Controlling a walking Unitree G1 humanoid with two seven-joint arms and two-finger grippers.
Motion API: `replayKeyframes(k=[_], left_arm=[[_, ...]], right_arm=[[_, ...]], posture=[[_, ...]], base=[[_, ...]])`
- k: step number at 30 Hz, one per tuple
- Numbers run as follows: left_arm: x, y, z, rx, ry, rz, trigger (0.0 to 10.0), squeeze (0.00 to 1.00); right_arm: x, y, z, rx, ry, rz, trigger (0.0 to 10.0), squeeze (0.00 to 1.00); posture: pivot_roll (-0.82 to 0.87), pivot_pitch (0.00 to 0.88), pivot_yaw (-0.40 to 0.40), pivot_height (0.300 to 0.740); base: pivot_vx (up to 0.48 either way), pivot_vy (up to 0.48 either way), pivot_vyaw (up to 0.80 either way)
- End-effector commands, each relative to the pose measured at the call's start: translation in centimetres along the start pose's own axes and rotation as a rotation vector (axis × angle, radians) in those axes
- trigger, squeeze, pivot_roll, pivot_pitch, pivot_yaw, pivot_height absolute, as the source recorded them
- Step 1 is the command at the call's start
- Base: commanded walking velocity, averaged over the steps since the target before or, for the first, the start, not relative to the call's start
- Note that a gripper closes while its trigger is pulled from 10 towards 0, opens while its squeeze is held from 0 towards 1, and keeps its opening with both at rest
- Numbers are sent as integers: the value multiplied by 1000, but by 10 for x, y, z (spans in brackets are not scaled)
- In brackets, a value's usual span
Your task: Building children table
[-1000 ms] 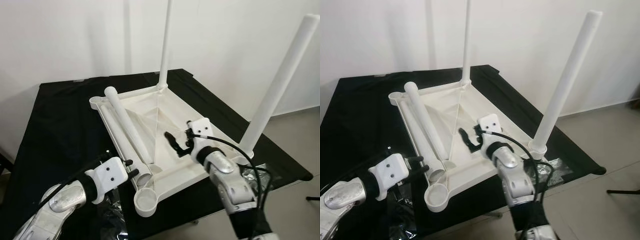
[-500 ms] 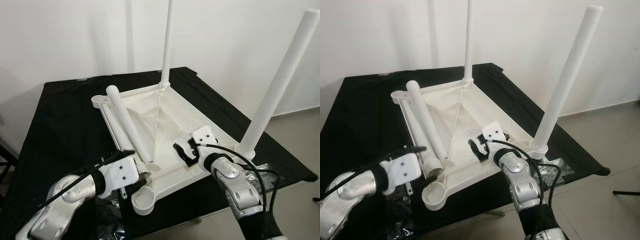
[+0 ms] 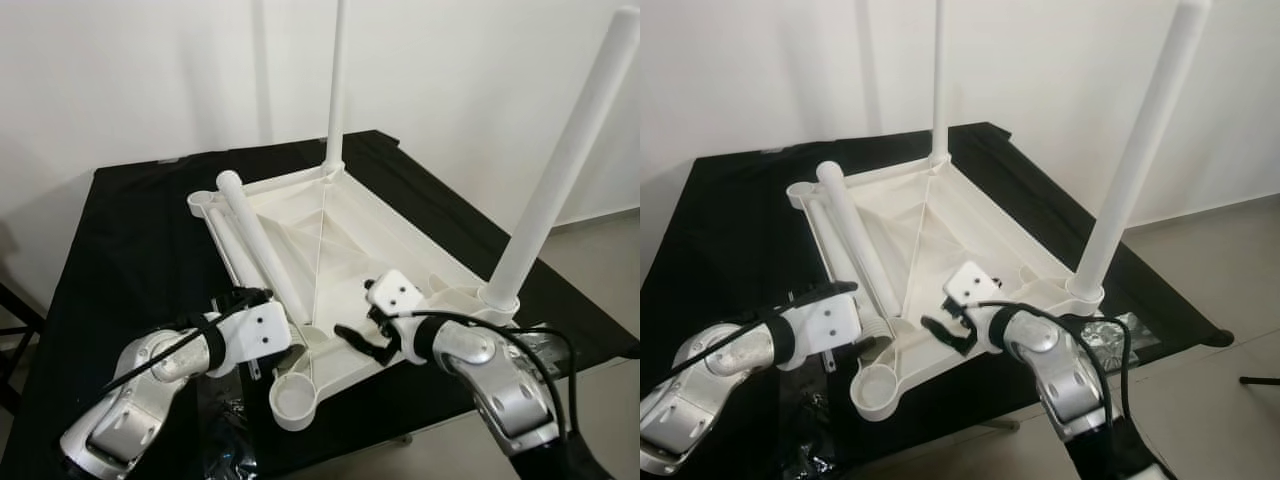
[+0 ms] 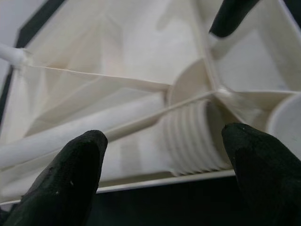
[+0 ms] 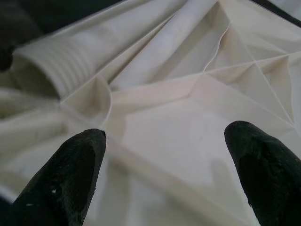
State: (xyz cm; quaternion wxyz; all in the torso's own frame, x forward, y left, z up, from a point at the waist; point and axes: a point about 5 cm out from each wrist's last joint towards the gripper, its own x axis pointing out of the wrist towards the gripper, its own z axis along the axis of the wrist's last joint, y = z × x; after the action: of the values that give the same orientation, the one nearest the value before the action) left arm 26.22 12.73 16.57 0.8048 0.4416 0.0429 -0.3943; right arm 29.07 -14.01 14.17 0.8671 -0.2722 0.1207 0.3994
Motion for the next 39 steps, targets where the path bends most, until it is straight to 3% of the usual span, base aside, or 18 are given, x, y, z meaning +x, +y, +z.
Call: replayKeyframes(k=[1,3,4,19,39], left_arm=[[-3,-5,-1,19,36,-52,10000,1000],[-3,-5,-1,19,36,-52,10000,1000],[-3,-7,0,28,47,-68,10000,0],[16,-2,-4,52,111,29,10000,0],[26,6,-4,66,173,161,10000,0]], right_arm=[[-7,-3,-5,-18,43,21,10000,0],[-7,-3,-5,-18,43,21,10000,0],[-11,-10,-8,-14,72,-12,10000,0],[-7,-7,-1,-1,66,-14,10000,0],[-4,-9,8,7,39,-32,10000,0]], posture=[[-10,0,3,740],[-10,0,3,740],[-14,0,5,740],[-19,0,13,740],[-22,0,11,740]], base=[[0,0,0],[0,0,0],[0,0,0],[0,0,0],[0,0,0]])
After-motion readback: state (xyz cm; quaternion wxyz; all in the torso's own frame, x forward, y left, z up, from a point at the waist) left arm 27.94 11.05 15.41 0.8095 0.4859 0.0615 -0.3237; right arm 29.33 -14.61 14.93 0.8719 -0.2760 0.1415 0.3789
